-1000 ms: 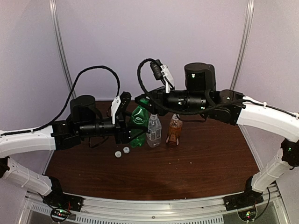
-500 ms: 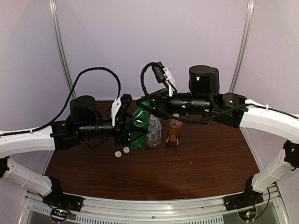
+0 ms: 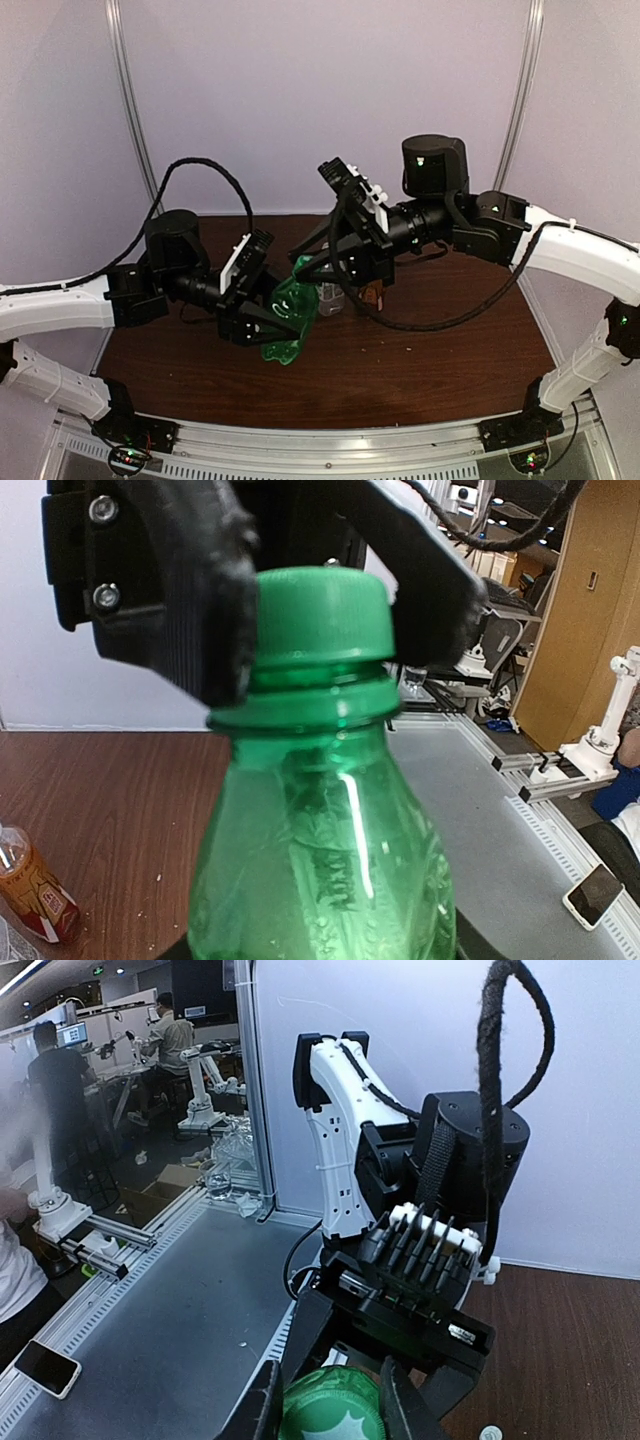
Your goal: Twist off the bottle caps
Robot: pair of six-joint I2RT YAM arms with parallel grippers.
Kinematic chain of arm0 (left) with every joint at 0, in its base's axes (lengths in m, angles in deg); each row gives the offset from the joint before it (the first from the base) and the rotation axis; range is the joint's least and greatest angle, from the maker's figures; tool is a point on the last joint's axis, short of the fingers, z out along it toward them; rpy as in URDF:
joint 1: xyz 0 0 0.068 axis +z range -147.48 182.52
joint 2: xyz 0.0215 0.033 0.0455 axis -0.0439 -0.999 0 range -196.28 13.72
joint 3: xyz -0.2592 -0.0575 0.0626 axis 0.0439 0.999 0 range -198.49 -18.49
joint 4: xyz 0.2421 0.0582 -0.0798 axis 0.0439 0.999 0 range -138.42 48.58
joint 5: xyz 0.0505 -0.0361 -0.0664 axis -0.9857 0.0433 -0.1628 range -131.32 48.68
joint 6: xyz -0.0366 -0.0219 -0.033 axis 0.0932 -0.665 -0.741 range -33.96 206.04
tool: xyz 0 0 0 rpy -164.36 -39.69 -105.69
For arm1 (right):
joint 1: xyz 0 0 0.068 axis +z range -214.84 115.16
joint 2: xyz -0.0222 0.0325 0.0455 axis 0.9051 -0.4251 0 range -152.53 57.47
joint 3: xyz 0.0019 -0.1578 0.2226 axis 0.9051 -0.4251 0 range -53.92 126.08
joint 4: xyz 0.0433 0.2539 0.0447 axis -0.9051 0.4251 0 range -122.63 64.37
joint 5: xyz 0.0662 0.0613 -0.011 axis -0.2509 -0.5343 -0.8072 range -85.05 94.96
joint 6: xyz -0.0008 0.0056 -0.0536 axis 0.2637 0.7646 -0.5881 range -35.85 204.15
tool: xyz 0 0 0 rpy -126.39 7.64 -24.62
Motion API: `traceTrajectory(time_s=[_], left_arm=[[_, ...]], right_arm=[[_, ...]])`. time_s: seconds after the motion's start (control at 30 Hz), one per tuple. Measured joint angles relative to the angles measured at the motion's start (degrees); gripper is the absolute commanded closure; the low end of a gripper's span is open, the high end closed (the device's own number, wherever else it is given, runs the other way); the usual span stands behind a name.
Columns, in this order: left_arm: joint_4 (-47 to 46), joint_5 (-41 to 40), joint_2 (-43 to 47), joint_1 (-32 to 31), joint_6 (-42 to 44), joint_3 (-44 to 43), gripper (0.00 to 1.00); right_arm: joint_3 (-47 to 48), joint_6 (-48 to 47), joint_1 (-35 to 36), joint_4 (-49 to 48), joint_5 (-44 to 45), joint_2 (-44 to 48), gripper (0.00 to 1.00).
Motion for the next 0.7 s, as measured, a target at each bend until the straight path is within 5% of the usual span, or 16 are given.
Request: traceTrajectory(time_s=[0.13, 0.4, 0.7], left_arm=[[0.0, 0.4, 0.0, 0.0, -0.3, 0.2, 0.92], [0.3, -4.7, 1.5, 0.2, 1.6, 0.2, 0.91], [2.2, -19.7, 2.1, 0.2, 2.5, 0.1, 0.91]], right_arm=[[0.1, -0.7, -0.3, 0.4, -1.1, -0.2, 0.73], [-1.2, 6.3, -1.3, 0.9, 6.1, 2.4, 0.22], [-1.9, 16.3, -1.0, -1.0, 22.0, 6.6, 0.11]])
